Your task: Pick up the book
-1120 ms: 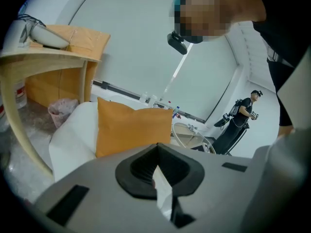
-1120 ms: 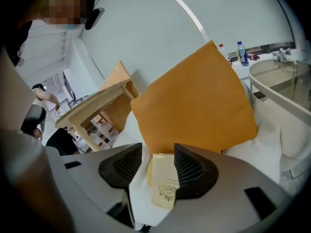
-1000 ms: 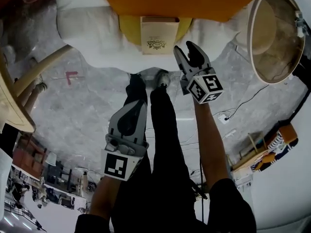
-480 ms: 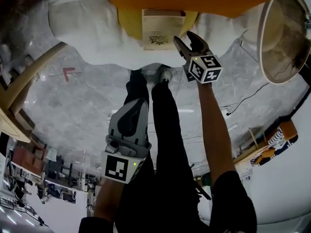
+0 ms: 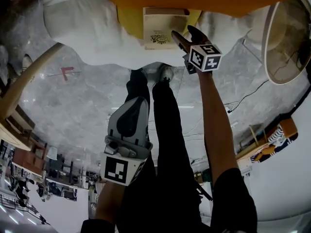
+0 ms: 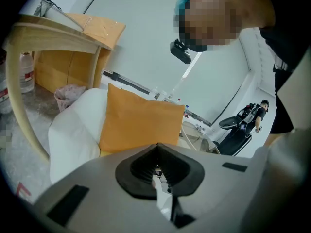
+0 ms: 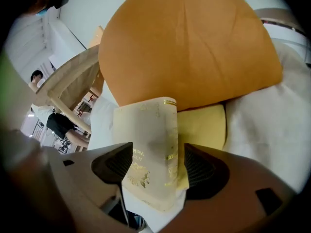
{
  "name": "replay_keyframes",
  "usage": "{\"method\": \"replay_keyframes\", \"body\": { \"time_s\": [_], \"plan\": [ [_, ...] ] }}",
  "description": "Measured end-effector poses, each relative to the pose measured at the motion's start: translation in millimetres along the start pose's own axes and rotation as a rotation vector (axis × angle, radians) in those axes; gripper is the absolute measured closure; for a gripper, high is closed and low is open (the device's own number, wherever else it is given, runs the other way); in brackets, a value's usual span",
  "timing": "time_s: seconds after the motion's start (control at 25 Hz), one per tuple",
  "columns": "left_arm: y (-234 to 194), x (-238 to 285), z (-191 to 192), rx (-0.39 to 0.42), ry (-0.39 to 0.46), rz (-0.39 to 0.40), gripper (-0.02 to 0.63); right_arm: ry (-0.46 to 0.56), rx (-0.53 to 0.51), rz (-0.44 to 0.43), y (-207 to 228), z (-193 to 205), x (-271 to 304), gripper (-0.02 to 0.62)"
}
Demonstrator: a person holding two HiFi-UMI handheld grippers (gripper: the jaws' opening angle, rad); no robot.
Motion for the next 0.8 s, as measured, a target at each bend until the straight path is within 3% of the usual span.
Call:
{"method": "replay_keyframes", "body": {
  "time_s": [0.28, 0.8],
  "plan": [
    [1, 4, 7, -0.009, -0.012, 0.047, 0.604, -0.031, -0.079, -0.152, -3, -2, 19, 0.257],
    [-2, 5, 11, -0.012, -0.009, 0.067, 0.604, -0.082, -0.052, -0.205, -1, 3, 36, 0.252]
  ]
}}
Point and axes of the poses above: the fingertips, and each gripper's own axes: x forward along the fingers, y to its right, z out of its underside, the point moved 1 cm from there along -x, backward along the fingers, and after that the axes turned 7 degrees about -x, right-handed, at the moved point
